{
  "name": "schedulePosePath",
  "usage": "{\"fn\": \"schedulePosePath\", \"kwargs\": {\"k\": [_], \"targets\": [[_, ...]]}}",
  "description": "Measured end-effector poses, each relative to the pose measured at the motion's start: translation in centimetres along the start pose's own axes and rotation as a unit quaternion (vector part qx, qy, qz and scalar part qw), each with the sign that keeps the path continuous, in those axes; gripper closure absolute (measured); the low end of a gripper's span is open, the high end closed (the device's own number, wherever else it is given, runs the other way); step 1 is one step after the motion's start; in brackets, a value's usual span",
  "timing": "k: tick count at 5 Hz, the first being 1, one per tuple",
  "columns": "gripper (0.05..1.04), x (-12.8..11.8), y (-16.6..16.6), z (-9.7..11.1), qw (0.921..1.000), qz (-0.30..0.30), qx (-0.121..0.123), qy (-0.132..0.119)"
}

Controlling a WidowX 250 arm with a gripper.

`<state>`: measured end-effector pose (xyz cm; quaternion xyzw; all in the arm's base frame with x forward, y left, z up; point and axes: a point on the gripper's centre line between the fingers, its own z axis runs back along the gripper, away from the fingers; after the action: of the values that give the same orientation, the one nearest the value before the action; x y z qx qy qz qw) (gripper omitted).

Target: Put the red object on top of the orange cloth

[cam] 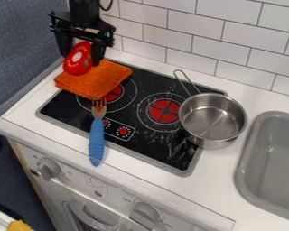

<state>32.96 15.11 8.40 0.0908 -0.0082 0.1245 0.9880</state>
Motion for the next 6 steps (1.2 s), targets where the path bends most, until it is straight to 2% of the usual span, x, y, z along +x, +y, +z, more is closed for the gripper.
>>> {"fn": "schedulePosePath", "kwargs": {"k": [1, 2, 3, 4, 5, 6], "targets": [[0.241, 1.7, 0.8, -1.1, 0.9999, 0.015, 0.0, 0.0], [0.241, 3.2, 0.6, -2.7, 0.9998, 0.019, -0.002, 0.012], [0.184, 3.8, 0.4, -4.4, 0.9994, 0.019, -0.003, 0.031], [0.073, 3.8, 0.4, -4.6, 0.999, 0.024, -0.003, 0.038], [0.077, 3.8, 0.3, -4.5, 0.999, 0.022, -0.006, 0.039], [0.082, 4.2, 0.1, -2.4, 0.9998, 0.013, -0.007, 0.012]]}}
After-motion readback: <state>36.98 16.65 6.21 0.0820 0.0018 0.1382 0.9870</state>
